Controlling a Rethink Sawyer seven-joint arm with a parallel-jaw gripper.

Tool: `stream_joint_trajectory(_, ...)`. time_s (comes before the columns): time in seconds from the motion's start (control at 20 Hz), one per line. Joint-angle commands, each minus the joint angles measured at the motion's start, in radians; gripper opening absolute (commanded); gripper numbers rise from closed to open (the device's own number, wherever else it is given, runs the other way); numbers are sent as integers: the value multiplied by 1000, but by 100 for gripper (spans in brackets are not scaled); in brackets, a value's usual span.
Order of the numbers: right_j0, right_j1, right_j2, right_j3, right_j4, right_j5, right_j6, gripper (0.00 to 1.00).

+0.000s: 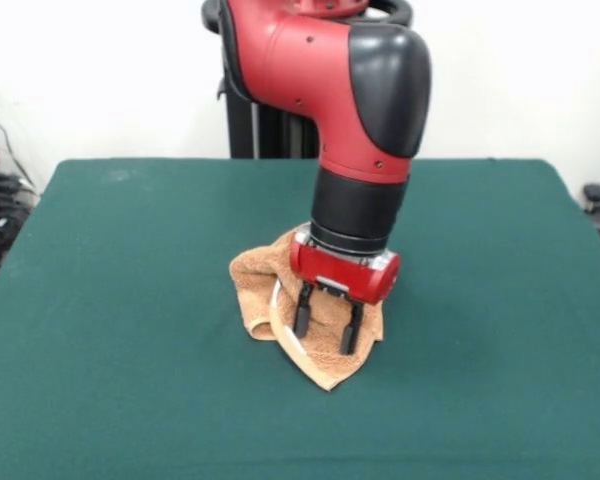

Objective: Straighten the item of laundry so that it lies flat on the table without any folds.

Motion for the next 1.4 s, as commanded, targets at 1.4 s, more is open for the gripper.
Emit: stream_joint_trajectory(1.4,-85,294,216,-111,47,-138,253,100)
